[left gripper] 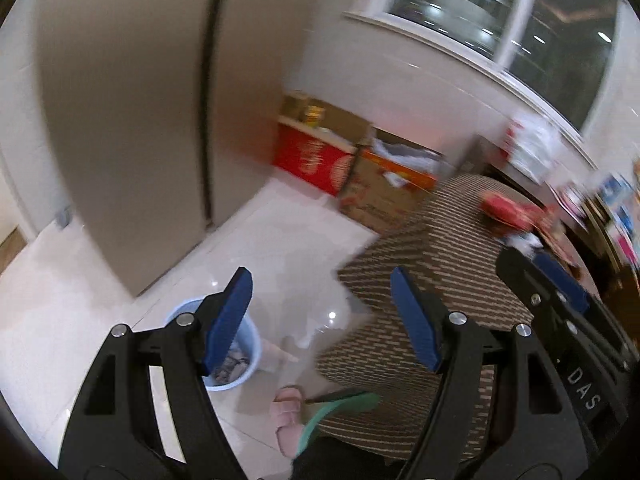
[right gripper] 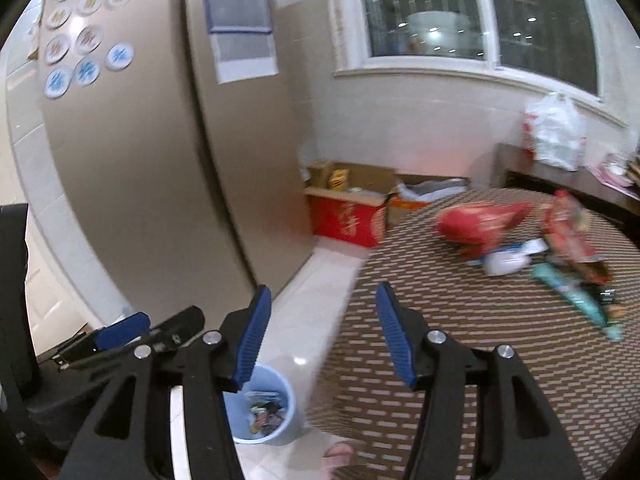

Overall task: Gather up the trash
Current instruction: 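Move both open tools back to the table, then grasp the black snack wrapper with right tool while left tool grasps the red snack bag, then carry both items over the wastebasket and open both tools to drop them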

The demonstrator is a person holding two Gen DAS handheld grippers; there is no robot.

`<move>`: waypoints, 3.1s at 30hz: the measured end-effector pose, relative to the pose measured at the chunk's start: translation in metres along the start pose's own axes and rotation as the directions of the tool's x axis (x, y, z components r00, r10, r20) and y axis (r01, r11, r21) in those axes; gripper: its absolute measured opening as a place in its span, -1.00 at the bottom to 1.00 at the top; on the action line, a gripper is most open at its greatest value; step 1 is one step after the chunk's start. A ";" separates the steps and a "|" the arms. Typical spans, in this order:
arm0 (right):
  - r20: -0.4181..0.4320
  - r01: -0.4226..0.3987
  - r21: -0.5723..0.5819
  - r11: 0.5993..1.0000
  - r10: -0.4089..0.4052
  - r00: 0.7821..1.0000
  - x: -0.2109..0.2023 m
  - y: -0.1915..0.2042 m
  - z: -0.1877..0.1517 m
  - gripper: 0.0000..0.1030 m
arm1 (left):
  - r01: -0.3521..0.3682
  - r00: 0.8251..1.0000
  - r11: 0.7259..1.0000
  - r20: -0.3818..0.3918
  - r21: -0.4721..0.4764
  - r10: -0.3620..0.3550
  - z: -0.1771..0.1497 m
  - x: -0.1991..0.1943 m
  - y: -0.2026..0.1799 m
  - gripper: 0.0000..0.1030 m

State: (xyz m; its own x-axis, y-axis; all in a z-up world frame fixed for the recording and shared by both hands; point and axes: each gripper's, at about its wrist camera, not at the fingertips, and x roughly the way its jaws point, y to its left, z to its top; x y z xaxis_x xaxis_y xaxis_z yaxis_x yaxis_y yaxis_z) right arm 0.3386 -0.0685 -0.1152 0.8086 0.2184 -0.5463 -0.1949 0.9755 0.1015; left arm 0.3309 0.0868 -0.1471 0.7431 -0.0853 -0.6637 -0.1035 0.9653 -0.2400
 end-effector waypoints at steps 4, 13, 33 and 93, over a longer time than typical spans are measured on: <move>0.023 0.074 0.035 0.997 -0.075 0.997 -0.023 -0.052 0.001 0.12 | 0.063 0.998 0.996 -0.016 0.070 -0.062 -0.002 0.004 -0.052 0.39; -0.008 0.235 0.137 0.962 -0.236 0.972 -0.047 -0.165 -0.015 0.18 | 0.141 0.989 0.960 -0.073 0.243 -0.127 -0.014 0.028 -0.166 0.43; -0.244 0.340 0.230 0.912 -0.285 0.927 0.020 -0.292 -0.026 0.34 | 0.119 0.991 0.908 -0.110 0.403 -0.081 -0.018 0.103 -0.281 0.43; -0.001 0.086 0.155 0.984 -0.087 0.996 -0.008 -0.159 0.044 -0.73 | 0.113 0.983 0.947 0.102 0.302 -0.150 0.039 0.041 -0.182 -0.72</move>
State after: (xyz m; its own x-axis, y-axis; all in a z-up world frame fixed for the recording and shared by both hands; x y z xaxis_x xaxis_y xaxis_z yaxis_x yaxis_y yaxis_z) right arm 0.3875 -0.2243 -0.0908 0.8221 0.1331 -0.5535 -0.0364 0.9826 0.1822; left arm 0.4062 -0.0832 -0.1034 0.8139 -0.2039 -0.5440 0.1859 0.9786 -0.0886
